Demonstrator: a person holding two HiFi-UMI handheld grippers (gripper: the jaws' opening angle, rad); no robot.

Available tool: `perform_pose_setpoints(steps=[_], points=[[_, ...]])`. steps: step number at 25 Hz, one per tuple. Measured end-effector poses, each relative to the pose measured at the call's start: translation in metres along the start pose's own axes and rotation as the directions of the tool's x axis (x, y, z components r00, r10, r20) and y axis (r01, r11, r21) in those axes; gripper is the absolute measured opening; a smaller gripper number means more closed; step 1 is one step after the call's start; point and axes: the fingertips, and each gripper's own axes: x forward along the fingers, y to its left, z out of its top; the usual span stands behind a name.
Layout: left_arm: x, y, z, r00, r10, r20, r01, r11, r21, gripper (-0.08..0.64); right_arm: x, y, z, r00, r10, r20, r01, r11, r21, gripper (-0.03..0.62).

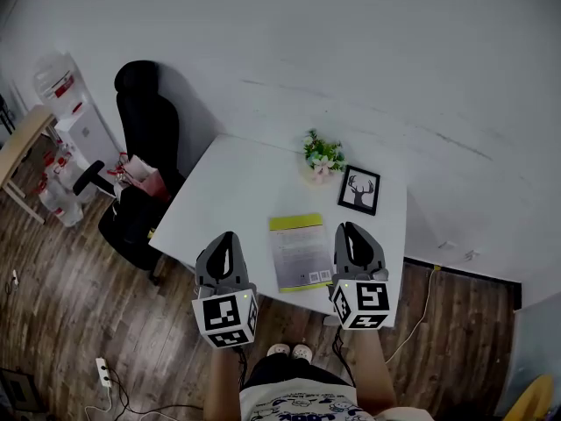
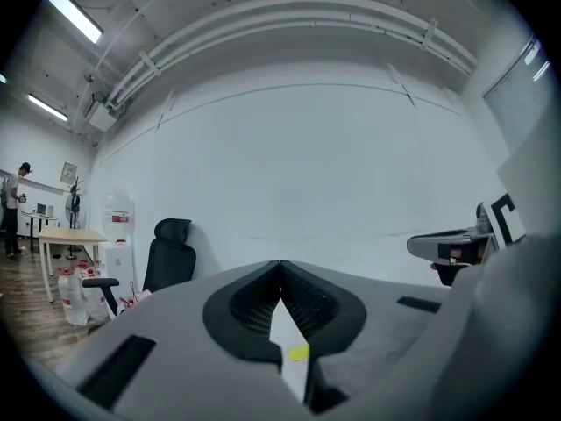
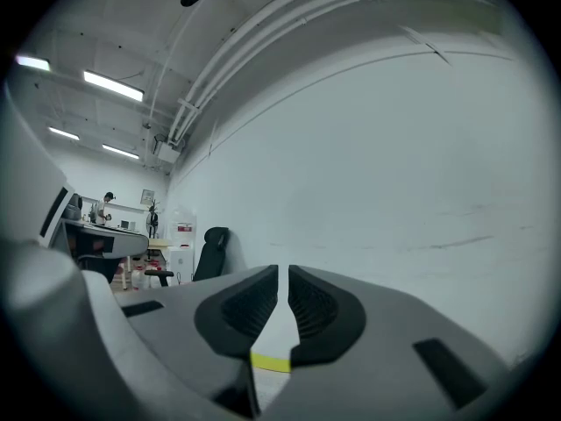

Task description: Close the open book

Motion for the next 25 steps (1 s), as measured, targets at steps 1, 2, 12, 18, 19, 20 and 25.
perform_pose_setpoints(steps=[1,2,12,18,19,20,25], points=[[0.000,-0.001,0.003,1.000,-0.002,0.006,0.002,1.000,0.002,0.023,-0.001,-0.002,0.002,1.000,-0.006,0.003,0.006,1.000,0.000,0.054],[0.001,-0.003,0.005,1.000,-0.005,0.010,0.005,1.000,0.003,0.023,-0.002,-0.003,0.003,1.000,-0.010,0.005,0.010,1.000,0.000,0.054],[0.003,-0.012,0.019,0.999,-0.022,0.034,0.021,1.000,0.016,0.023,-0.008,-0.015,0.016,0.999,-0.041,0.035,0.041,0.999,0.014,0.051],[0.003,-0.014,0.021,0.999,-0.025,0.041,0.024,1.000,0.019,0.023,-0.008,-0.018,0.020,0.998,-0.047,0.048,0.046,0.999,0.019,0.048],[0.003,-0.013,0.021,0.999,-0.026,0.041,0.025,0.999,0.020,0.023,-0.008,-0.018,0.022,0.998,-0.046,0.051,0.045,0.999,0.020,0.048],[0.002,-0.014,0.021,0.999,-0.026,0.040,0.026,0.999,0.020,0.023,-0.008,-0.019,0.023,0.998,-0.046,0.054,0.044,0.999,0.021,0.048],[0.000,-0.012,0.022,0.999,-0.023,0.043,0.022,1.000,0.018,0.023,-0.010,-0.017,0.027,0.997,-0.045,0.060,0.045,0.999,0.014,0.046]])
